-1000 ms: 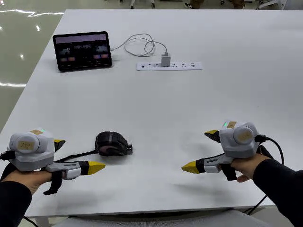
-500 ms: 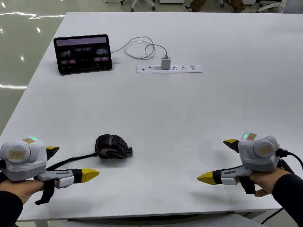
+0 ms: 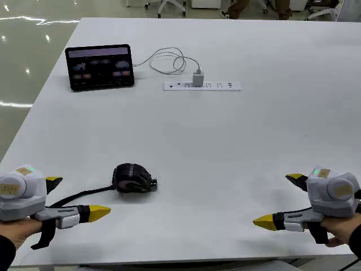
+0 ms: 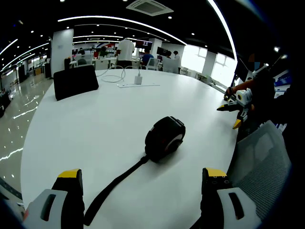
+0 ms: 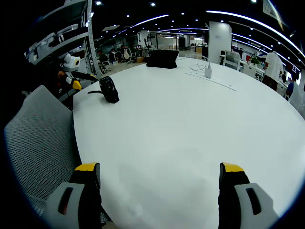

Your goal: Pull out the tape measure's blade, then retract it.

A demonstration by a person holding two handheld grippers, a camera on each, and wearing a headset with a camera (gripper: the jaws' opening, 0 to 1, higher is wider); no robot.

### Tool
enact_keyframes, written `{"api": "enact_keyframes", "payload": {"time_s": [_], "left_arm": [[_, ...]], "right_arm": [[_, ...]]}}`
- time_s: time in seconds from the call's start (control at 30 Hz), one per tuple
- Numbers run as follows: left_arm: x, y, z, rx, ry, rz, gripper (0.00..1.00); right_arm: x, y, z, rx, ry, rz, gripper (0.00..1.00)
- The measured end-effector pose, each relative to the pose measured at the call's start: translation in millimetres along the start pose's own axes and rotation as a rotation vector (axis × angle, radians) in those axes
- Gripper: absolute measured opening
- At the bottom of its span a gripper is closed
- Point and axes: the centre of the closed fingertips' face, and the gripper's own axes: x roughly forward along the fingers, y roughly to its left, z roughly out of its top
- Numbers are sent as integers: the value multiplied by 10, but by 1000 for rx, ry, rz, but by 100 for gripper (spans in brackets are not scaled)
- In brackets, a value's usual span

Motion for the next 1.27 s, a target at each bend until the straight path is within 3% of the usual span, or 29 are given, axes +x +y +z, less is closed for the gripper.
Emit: {"api": "enact_keyframes", "payload": {"time_s": [0.1, 0.17, 0.67, 1.27], "left_arm": [[-22, -25, 38, -57, -24, -27, 100], [-28, -13, 32, -39, -17, -23, 100], [-57, 19, -4, -66, -2, -26, 100], [-54, -36, -24, -70, 15, -54, 100]], "right_arm": [[-39, 21, -3, 18, -4, 2, 100], [-55, 6, -25, 19, -1, -7, 100], [-138, -41, -109, 35, 6, -29, 100], [-202, -10, -109, 49, 7, -36, 100]]}}
